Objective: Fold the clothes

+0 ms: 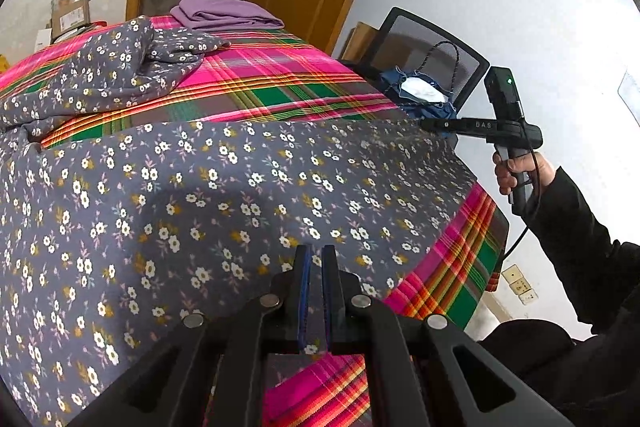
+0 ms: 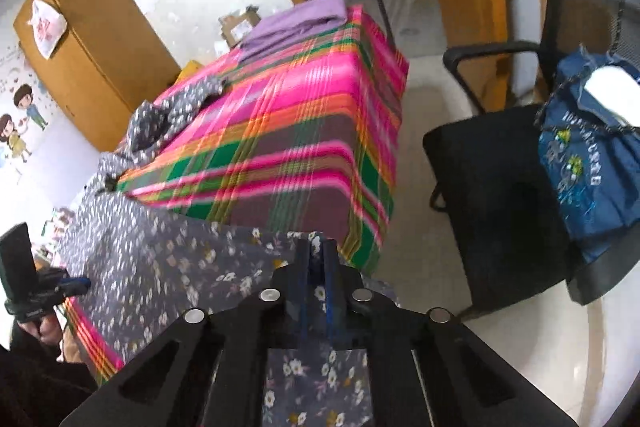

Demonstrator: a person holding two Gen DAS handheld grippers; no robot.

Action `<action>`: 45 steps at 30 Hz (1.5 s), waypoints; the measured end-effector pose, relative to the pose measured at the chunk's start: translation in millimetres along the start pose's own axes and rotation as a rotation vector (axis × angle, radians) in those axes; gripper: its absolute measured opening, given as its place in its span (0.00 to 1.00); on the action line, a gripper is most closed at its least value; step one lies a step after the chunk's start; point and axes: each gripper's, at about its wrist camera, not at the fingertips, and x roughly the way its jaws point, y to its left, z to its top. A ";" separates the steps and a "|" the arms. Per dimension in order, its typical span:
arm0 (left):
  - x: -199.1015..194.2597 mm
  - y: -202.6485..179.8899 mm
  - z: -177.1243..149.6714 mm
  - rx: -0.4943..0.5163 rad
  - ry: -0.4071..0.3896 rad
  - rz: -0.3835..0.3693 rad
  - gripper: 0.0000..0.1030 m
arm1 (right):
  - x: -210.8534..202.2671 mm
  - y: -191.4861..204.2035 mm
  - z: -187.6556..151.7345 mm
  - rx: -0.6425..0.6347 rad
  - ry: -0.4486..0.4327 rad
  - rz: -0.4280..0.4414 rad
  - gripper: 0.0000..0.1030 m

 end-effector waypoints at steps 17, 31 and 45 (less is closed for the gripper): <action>-9.8 11.8 -3.3 -0.026 -0.016 0.040 0.04 | -32.1 22.9 -14.2 -0.006 -0.079 -0.117 0.34; -74.2 85.7 -40.8 -0.266 -0.118 0.314 0.04 | 34.0 181.0 -13.3 -0.244 0.007 0.164 0.34; -248.5 245.7 -159.8 -0.860 -0.408 0.774 0.30 | 88.3 329.2 -43.5 -0.525 0.116 0.349 0.36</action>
